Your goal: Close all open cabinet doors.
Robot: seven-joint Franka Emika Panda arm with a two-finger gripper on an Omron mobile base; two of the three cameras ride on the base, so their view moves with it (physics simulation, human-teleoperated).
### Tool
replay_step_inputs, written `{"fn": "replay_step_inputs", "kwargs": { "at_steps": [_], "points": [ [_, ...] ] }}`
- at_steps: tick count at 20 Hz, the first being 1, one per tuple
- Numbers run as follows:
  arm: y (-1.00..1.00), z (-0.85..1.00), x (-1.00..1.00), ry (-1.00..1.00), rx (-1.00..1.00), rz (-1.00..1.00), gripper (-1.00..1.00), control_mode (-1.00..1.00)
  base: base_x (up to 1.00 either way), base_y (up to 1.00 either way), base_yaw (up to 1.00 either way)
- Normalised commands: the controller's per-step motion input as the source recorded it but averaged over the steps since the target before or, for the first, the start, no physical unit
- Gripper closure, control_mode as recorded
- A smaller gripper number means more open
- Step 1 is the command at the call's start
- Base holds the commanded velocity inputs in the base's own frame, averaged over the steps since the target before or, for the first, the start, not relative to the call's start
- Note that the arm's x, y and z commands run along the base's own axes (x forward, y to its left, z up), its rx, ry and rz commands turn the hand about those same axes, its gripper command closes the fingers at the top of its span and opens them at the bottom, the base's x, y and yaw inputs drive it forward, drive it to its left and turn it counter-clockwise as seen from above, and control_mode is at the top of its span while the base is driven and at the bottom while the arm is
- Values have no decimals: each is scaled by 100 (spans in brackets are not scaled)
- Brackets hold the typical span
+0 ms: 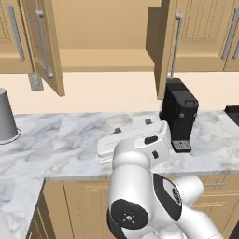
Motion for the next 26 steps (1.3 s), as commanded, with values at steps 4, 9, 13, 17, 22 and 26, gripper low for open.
{"fn": "replay_step_inputs", "kwargs": {
  "at_steps": [4,9,13,17,22,26],
  "points": [
    [0,0,0,0,0,0,-100,100,42,41,-30],
    [0,0,0,0,0,0,-100,100,46,41,-29],
    [0,0,0,0,0,0,-100,100,31,42,-24],
    [0,0,0,0,0,0,-100,100,9,40,-18],
    [0,0,0,0,0,0,-100,100,16,29,-15],
    [0,0,0,0,0,0,-100,100,20,9,-10]
  ]
}}
